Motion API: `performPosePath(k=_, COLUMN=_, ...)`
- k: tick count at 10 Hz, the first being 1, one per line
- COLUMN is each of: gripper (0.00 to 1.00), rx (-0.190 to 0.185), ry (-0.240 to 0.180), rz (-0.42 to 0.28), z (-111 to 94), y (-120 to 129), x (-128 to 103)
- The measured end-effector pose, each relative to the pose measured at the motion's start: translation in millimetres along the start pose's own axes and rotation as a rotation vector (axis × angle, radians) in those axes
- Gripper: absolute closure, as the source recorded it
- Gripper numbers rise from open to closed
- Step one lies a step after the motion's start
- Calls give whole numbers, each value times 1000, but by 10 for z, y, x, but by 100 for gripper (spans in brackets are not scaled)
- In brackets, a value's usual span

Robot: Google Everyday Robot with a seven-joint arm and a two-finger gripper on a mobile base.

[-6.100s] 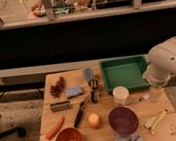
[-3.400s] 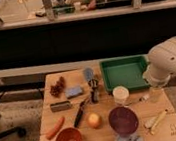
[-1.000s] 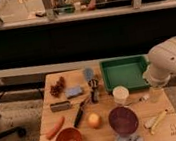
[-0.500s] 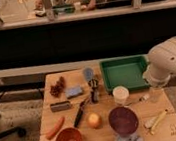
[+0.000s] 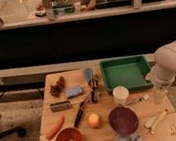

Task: Place banana in purple bowl

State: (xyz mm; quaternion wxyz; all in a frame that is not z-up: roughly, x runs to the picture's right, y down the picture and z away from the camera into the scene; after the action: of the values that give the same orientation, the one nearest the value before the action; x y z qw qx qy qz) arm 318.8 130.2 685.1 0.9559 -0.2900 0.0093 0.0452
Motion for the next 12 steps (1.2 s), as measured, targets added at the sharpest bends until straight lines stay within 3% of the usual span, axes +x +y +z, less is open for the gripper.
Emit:
performPosePath(k=3, gripper=20, rx=-18, ry=-13, rz=26, z=131, y=98, x=222)
performPosePath(k=12, gripper=20, rx=-76, ry=-39, rz=-4, z=499, y=527, x=286)
